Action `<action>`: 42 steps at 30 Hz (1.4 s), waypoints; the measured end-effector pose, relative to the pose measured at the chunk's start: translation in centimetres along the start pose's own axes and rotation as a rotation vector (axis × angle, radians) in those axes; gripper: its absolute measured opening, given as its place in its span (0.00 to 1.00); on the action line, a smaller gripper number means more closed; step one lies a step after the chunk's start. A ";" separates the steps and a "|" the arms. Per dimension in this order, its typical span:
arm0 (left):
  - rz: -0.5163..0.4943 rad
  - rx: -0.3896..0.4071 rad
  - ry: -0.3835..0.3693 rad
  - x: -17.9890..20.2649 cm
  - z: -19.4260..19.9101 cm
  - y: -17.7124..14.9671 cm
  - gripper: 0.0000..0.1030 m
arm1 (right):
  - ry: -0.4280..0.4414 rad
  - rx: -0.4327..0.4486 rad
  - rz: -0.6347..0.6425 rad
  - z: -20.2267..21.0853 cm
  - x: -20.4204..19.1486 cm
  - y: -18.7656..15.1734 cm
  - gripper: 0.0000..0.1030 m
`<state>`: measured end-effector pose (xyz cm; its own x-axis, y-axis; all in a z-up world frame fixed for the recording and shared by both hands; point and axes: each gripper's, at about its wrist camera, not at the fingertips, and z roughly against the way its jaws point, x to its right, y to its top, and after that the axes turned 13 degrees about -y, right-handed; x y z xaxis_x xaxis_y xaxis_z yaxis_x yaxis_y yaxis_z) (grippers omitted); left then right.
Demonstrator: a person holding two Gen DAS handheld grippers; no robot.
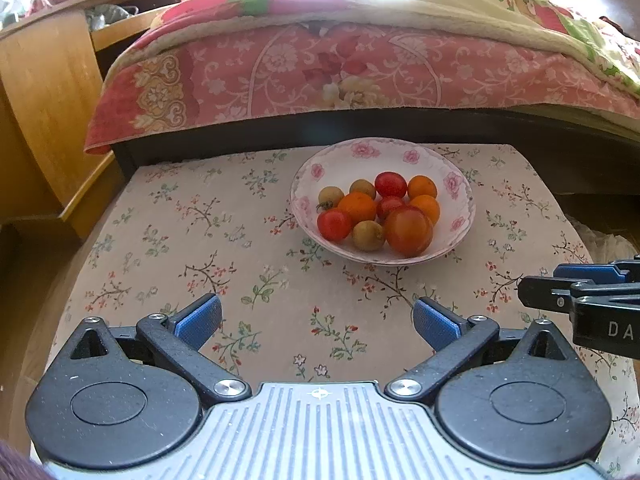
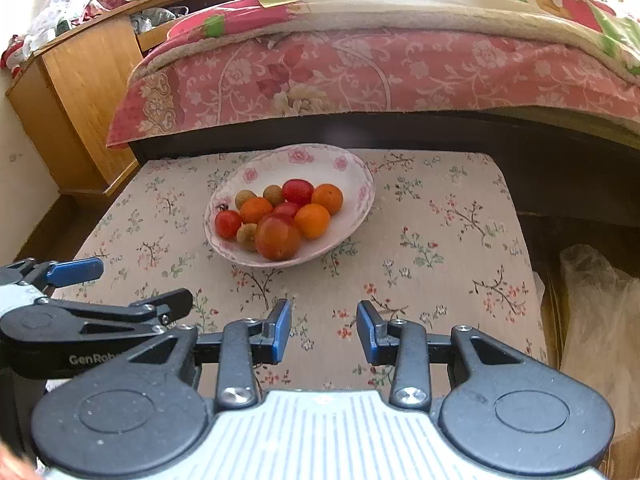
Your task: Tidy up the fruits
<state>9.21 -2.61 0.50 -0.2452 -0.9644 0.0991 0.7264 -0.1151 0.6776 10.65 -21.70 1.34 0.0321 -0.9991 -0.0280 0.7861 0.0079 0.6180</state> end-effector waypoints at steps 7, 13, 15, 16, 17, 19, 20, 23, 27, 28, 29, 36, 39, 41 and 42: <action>0.009 -0.006 -0.002 0.1 0.4 -0.5 1.00 | 0.001 0.000 -0.008 0.5 -0.1 -0.5 0.38; 0.017 -0.009 -0.005 0.1 0.9 -0.9 1.00 | 0.000 -0.003 -0.015 1.0 -0.2 -1.2 0.38; 0.018 -0.012 -0.003 0.2 1.1 -1.0 1.00 | -0.001 -0.003 -0.018 1.2 -0.2 -1.4 0.38; 0.021 -0.014 -0.001 0.2 1.1 -1.1 1.00 | -0.001 -0.003 -0.019 1.3 -0.2 -1.5 0.38; 0.023 -0.015 -0.001 0.2 1.2 -1.2 1.00 | -0.001 -0.003 -0.019 1.4 -0.2 -1.6 0.38; 0.028 -0.017 0.001 0.2 1.3 -1.3 1.00 | 0.000 -0.003 -0.019 1.4 -0.2 -1.6 0.38; 0.034 -0.019 -0.002 0.1 1.4 -1.4 1.00 | 0.000 -0.004 -0.019 1.4 -0.2 -1.6 0.38; 0.056 -0.019 -0.014 0.0 1.7 -1.6 1.00 | 0.000 -0.005 -0.023 1.8 -0.4 -2.2 0.38; 0.078 -0.021 -0.018 -0.2 2.0 -2.1 1.00 | -0.002 -0.006 -0.027 2.3 -0.6 -2.8 0.38; 0.080 -0.023 -0.018 -0.2 2.1 -2.2 1.00 | -0.002 -0.007 -0.028 2.4 -0.5 -2.9 0.38; 0.081 -0.025 -0.018 -0.2 2.1 -2.3 1.00 | -0.002 -0.008 -0.028 2.4 -0.6 -3.0 0.38; 0.073 -0.028 -0.012 0.1 2.7 -3.2 1.00 | 0.004 -0.018 -0.032 2.9 -0.9 -3.7 0.38; 0.066 -0.026 -0.012 0.4 2.9 -3.5 1.00 | 0.005 -0.021 -0.036 3.1 -1.0 -4.0 0.38; 0.060 -0.025 -0.013 0.5 3.1 -3.6 1.00 | 0.008 -0.022 -0.039 3.3 -1.0 -4.3 0.38; 0.059 -0.024 -0.014 0.6 3.2 -3.7 1.00 | 0.009 -0.023 -0.041 3.4 -1.0 -4.4 0.38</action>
<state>4.30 -2.01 0.37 -0.2099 -0.9664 0.1483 0.7551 -0.0639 0.6525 5.06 -20.84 1.31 0.0050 -0.9982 -0.0599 0.8008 -0.0319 0.5981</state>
